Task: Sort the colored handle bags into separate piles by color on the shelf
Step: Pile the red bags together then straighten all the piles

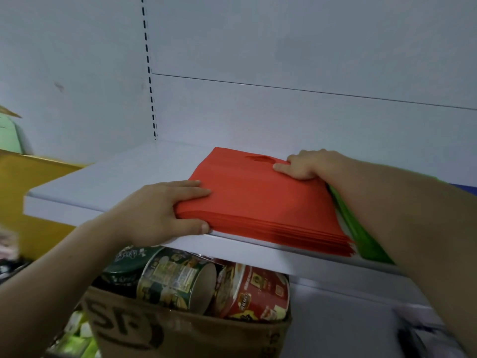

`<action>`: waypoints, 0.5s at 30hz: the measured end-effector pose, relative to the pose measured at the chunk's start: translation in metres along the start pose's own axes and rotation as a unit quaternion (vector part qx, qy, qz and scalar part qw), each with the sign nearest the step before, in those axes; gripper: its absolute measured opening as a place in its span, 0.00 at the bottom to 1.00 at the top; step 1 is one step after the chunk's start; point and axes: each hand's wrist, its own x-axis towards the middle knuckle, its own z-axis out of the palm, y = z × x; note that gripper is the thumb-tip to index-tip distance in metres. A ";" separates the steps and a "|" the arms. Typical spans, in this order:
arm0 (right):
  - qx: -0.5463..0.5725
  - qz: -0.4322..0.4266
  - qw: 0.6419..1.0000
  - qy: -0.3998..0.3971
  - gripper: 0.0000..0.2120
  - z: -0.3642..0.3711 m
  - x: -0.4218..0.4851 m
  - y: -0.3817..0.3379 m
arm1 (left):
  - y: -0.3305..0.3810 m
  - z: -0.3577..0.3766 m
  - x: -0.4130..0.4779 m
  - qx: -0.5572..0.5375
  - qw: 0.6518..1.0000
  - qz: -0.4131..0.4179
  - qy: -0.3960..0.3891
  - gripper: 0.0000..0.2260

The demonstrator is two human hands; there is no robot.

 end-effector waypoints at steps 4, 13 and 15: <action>0.008 0.003 1.000 -0.002 0.40 0.001 -0.005 -0.005 | -0.004 -0.006 0.000 0.026 0.999 0.001 -0.027 0.53; 0.089 0.032 0.995 0.003 0.40 -0.010 -0.013 -0.054 | -0.063 -0.032 -0.011 0.062 0.997 0.020 -0.048 0.47; 0.100 0.035 0.994 0.007 0.40 -0.013 -0.012 -0.068 | -0.078 -0.037 -0.015 0.060 0.997 0.019 -0.049 0.46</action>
